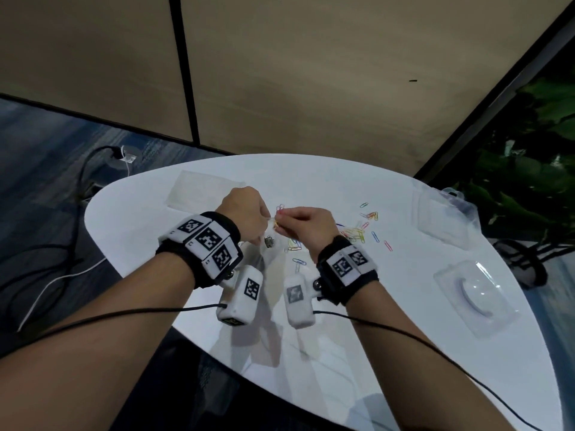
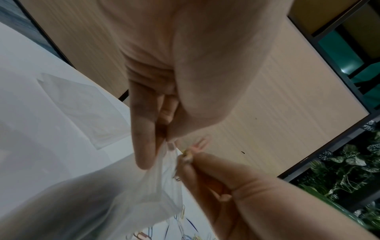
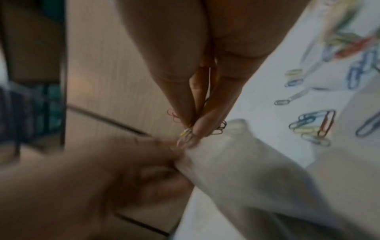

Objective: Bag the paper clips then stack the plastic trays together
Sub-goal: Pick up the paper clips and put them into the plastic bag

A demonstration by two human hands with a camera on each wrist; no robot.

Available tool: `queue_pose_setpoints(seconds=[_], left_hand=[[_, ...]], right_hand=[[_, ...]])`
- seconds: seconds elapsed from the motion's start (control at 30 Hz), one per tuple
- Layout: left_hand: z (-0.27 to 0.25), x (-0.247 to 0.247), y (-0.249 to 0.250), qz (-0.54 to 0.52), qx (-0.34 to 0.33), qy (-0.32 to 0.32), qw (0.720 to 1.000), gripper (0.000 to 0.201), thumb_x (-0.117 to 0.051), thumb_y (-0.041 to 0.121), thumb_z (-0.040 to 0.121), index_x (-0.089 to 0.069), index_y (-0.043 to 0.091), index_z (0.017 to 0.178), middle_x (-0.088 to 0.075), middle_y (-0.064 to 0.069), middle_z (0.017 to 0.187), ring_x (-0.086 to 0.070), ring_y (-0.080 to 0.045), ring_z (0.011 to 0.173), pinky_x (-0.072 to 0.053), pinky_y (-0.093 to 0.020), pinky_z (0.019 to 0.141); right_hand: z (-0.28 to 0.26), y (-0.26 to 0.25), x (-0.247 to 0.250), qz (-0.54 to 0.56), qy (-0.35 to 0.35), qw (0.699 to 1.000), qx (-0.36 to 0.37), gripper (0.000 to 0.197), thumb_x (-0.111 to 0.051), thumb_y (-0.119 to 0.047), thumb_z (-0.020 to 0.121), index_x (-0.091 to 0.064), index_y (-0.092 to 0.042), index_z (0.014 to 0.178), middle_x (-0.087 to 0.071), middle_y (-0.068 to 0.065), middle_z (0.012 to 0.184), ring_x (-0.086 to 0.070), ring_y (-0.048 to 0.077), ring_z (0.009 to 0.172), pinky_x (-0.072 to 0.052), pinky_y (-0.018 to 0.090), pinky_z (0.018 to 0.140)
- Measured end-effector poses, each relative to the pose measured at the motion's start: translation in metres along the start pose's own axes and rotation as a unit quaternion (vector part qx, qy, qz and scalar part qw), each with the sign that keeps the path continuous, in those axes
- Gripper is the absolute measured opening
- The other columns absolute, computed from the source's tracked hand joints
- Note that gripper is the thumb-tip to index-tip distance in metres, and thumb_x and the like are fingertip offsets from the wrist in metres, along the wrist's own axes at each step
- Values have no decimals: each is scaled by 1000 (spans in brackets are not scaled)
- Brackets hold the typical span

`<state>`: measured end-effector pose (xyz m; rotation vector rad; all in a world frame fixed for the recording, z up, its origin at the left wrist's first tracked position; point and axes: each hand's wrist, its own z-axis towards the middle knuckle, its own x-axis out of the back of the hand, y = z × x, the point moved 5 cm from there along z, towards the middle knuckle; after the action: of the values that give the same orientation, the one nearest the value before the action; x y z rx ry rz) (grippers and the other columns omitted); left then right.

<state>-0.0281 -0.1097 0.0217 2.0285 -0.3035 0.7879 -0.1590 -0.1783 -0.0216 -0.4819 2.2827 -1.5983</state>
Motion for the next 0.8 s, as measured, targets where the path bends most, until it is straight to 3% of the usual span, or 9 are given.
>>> queue_pose_setpoints(seconds=[0.1,0.23,0.3,0.4,0.5,0.57,0.63,0.7,0.8], left_hand=[[0,3,-2,-11,4,4,1000,21,-60,-5,89,-74,7,98,-74,-11,78,-78,-26,70,-65,-40,79],[2,6,-6,-24,3,0,1000,15,-64,-1,90,-77,6,95,-75,-10,80,-78,-25,67,-65,-39,75],[2,10,-7,-22,0,2,1000,15,-63,0,91,-77,6,95,-75,-10,78,-78,-25,68,-65,-39,76],[1,17,-9,-16,2,18,1000,20,-58,-1,92,-76,7,97,-71,-8,74,-77,-27,70,-65,-39,78],[3,23,-15,-6,5,33,999,26,-52,-3,92,-76,8,97,-70,-5,73,-77,-25,67,-65,-39,76],[4,26,-19,-4,9,37,999,29,-51,-4,91,-76,8,97,-69,-5,75,-77,-24,67,-65,-39,76],[5,28,-21,-2,10,38,999,27,-52,-3,92,-76,9,97,-69,-4,76,-77,-24,68,-65,-39,76],[5,29,-23,1,7,39,999,25,-54,-3,93,-76,9,97,-68,-4,75,-77,-25,69,-65,-39,75],[6,31,-28,3,4,39,999,24,-56,-3,92,-76,9,97,-69,-6,76,-76,-25,67,-66,-39,72]], right_hand=[[-2,1,-15,-276,40,954,108,7,-75,-5,76,-77,-11,73,-73,2,69,-68,12,61,-58,22,66],[-10,0,-40,-486,-45,856,173,20,-60,-13,86,-78,-16,80,-73,5,75,-64,18,64,-53,27,63],[-13,-7,-40,-475,-87,859,170,21,-59,-18,88,-79,-20,88,-75,3,82,-68,20,70,-56,30,69],[-14,-25,-27,-384,-96,901,178,17,-64,-20,89,-79,-14,83,-75,-4,71,-72,10,62,-59,28,70],[7,-25,4,-237,-15,960,146,16,-67,-18,89,-76,-6,86,-75,7,75,-73,22,62,-62,38,66],[32,-16,30,-259,66,954,138,19,-64,-23,91,-77,-10,95,-76,7,87,-73,23,76,-61,39,78],[58,4,54,-409,83,905,80,33,-54,-32,97,-68,-15,120,-69,6,122,-65,23,109,-49,34,101],[85,32,70,-533,32,845,-1,48,-40,-35,102,-43,-15,145,-39,8,154,-38,25,140,-28,34,116],[109,61,75,-637,-37,770,-10,58,-29,-41,102,-20,-16,154,-9,7,164,-7,28,151,-14,43,122]])
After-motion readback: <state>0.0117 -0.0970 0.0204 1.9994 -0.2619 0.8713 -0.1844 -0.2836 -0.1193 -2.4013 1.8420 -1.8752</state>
